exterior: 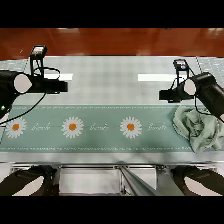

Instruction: Fold the shirts.

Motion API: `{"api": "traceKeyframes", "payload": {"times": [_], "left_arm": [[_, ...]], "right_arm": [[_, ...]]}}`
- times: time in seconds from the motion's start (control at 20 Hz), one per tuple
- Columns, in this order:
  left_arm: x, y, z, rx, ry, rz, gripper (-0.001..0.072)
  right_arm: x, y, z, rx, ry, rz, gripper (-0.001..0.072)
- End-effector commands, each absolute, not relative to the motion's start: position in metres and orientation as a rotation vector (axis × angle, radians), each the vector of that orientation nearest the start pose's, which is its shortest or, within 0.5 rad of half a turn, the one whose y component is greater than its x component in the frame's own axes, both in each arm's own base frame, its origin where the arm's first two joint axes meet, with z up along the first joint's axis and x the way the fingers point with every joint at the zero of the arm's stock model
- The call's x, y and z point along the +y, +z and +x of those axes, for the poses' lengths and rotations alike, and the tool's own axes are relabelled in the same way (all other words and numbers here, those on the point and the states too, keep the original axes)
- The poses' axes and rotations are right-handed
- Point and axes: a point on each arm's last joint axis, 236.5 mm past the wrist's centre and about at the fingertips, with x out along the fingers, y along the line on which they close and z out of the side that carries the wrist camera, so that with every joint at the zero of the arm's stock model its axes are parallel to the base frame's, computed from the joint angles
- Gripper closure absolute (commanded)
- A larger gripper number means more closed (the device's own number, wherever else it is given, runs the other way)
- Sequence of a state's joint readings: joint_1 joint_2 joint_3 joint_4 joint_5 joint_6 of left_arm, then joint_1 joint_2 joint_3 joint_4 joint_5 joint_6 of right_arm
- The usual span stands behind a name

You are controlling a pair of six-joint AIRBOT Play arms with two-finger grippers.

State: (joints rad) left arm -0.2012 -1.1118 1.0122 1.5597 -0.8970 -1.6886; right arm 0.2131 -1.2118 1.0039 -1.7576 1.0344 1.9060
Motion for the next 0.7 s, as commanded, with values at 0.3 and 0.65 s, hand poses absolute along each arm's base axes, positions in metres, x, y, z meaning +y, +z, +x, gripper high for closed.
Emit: {"api": "traceKeyframes", "payload": {"times": [0.3,0.65], "left_arm": [[-0.0818,0.0414,0.389,1.005,-0.13,-0.017,0.0691],[-0.0818,0.0414,0.389,1.005,-0.13,-0.017,0.0691]], "right_arm": [[0.0409,-0.0103,0.3679,1.207,-0.099,-0.019,0.0684],[0.0438,-0.0072,0.3762,1.17,-0.089,-0.009,0.0684]]}}
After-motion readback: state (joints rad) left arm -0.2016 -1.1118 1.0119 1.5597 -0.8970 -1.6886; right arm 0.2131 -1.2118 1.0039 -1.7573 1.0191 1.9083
